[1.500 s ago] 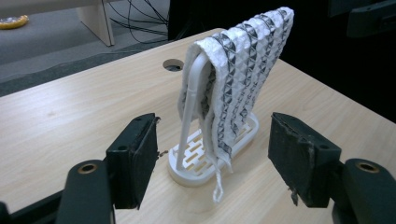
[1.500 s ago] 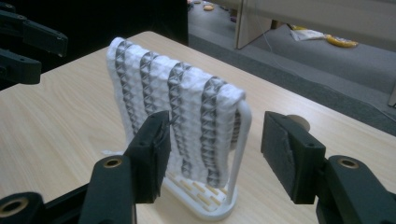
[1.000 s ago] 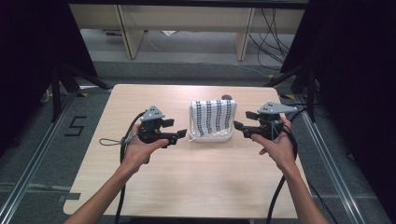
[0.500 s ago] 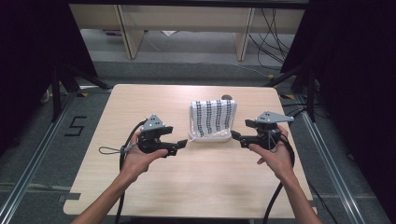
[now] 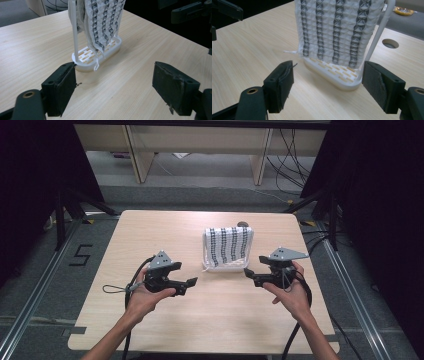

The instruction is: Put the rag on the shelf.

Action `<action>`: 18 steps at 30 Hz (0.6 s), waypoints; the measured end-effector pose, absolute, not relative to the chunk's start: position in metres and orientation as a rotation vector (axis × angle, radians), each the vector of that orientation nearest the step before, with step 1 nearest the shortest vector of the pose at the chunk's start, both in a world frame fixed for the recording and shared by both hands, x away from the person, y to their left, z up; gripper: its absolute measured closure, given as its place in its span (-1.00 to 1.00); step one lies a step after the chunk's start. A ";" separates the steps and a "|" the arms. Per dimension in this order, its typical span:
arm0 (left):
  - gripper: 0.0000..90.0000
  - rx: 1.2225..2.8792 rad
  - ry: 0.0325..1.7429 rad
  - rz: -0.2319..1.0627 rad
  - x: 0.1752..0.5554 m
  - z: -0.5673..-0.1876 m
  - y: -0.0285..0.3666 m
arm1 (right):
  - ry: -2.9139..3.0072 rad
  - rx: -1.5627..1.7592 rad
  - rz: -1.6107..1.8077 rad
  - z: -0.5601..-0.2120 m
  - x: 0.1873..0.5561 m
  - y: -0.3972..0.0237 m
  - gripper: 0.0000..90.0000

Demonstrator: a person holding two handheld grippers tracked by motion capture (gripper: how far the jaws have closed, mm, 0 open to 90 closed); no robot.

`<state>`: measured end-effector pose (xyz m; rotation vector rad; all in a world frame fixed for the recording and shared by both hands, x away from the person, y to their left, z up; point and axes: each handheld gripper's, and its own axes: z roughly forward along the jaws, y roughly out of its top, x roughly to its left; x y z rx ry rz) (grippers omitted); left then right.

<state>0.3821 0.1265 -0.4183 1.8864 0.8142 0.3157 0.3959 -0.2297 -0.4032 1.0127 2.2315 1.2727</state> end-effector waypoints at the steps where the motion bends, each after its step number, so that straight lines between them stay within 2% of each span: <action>1: -0.58 1.893 0.815 0.317 0.381 -0.419 0.127 | 2.233 1.012 1.269 -0.406 0.395 -0.229 -0.41; 18: -0.58 1.938 0.800 0.326 0.370 -0.435 0.129 | 2.267 1.011 1.242 -0.422 0.373 -0.227 -0.41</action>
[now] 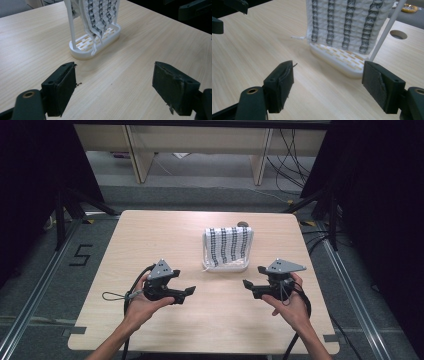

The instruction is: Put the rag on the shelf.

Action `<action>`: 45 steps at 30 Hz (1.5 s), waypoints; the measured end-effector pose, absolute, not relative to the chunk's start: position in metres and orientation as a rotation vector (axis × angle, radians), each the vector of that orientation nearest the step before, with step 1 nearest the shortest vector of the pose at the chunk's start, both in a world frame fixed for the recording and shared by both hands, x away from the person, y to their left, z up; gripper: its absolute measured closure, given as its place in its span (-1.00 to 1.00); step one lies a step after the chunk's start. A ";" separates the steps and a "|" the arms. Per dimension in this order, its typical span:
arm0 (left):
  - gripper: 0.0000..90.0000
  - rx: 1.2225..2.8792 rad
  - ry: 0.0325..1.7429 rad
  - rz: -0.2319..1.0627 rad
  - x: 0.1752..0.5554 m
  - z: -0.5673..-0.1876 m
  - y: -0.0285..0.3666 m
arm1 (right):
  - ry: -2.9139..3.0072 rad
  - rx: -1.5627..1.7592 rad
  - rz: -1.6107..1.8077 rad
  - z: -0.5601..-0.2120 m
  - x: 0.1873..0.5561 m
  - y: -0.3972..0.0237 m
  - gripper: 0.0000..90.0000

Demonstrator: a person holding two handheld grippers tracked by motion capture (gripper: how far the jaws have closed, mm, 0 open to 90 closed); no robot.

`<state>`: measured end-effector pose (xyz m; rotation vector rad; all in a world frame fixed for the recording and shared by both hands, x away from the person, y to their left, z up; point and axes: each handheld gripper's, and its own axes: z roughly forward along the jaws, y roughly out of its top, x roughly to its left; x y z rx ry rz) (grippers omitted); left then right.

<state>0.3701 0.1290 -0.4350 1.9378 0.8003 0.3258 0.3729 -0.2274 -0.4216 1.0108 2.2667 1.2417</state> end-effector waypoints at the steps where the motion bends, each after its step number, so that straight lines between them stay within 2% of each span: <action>1: -0.58 1.939 0.800 0.322 0.368 -0.437 0.129 | 2.275 1.017 1.249 -0.423 0.371 -0.227 -0.41; 45: -0.58 2.034 0.788 0.315 0.321 -0.482 0.150 | 2.358 1.063 1.251 -0.461 0.324 -0.236 -0.47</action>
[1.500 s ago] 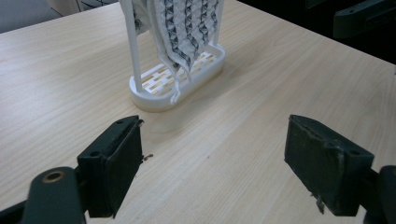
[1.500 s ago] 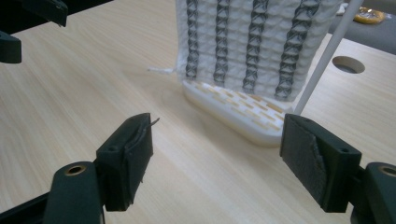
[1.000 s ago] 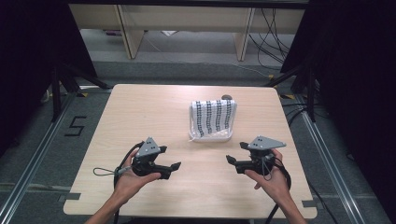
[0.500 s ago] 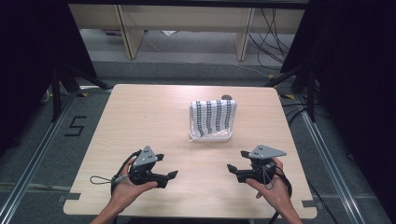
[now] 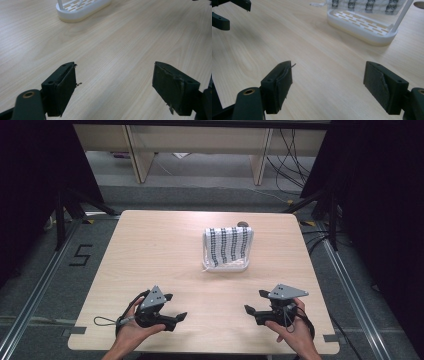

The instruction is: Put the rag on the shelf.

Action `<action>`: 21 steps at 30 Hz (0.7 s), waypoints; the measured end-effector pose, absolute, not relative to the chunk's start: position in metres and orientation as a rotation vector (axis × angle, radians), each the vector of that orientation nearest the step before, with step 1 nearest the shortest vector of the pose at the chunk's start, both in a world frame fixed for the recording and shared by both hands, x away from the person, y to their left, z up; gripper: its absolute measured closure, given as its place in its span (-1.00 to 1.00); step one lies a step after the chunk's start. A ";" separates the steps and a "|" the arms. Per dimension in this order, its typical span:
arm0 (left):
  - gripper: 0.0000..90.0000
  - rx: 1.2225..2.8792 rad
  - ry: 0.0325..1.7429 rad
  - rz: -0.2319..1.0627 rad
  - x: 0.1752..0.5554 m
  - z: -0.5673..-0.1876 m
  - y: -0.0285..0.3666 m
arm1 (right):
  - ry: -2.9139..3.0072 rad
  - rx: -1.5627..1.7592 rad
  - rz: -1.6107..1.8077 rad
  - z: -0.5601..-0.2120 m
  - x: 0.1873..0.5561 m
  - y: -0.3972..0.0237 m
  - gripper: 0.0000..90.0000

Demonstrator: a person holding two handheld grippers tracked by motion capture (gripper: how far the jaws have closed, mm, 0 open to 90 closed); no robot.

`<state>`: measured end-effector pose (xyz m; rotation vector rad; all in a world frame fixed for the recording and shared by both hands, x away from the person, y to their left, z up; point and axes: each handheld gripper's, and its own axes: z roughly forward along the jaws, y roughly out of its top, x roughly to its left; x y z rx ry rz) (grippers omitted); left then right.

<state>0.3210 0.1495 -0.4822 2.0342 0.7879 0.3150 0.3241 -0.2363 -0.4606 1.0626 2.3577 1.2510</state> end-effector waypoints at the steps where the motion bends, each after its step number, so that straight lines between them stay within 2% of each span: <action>1: -0.58 2.027 0.781 0.316 0.321 -0.485 0.150 | 2.369 1.041 1.232 -0.464 0.324 -0.237 -0.48; 13: -0.58 2.066 0.774 0.323 0.307 -0.495 0.152 | 2.389 1.087 1.160 -0.476 0.310 -0.242 -0.49; 17: -0.58 2.138 0.737 0.386 0.302 -0.495 0.156 | 2.394 1.069 1.145 -0.480 0.307 -0.246 -0.49; 21: -0.57 2.114 0.744 0.393 0.302 -0.495 0.157 | 2.399 1.095 1.140 -0.480 0.306 -0.247 -0.49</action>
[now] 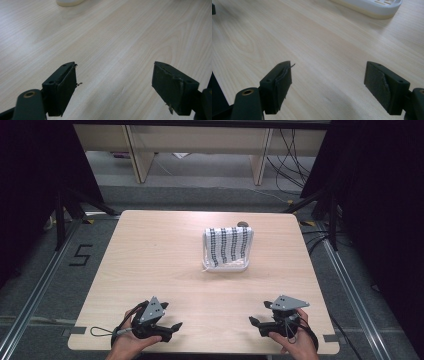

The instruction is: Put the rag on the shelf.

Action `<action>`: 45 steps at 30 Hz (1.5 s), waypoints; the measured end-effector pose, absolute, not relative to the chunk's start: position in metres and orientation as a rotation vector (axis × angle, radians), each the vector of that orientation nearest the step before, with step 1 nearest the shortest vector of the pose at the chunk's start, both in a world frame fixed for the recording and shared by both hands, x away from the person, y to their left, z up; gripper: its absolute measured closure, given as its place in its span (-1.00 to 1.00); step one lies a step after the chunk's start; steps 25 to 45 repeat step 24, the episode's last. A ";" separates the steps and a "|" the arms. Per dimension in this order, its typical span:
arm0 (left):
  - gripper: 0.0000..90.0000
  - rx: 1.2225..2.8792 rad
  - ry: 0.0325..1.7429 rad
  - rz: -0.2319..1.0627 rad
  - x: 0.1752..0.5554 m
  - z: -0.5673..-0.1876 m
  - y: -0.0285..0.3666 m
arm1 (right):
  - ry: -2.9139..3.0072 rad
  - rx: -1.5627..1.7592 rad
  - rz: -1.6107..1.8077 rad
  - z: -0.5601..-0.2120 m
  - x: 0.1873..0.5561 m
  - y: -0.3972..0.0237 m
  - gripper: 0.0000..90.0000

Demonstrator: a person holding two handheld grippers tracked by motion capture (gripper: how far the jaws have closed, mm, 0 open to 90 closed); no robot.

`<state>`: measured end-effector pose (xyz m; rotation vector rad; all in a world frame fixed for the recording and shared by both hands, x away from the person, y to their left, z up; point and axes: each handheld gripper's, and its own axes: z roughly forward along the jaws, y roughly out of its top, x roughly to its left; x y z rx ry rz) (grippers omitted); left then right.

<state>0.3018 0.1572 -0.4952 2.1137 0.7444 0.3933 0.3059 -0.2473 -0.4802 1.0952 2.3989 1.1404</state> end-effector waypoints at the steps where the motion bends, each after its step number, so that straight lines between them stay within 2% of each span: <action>1: -0.57 2.104 0.752 0.395 0.301 -0.495 0.157 | 2.389 1.076 1.142 -0.481 0.307 -0.248 -0.49; 45: -0.57 2.133 0.757 0.390 0.303 -0.498 0.157 | 2.409 1.041 1.133 -0.484 0.310 -0.250 -0.49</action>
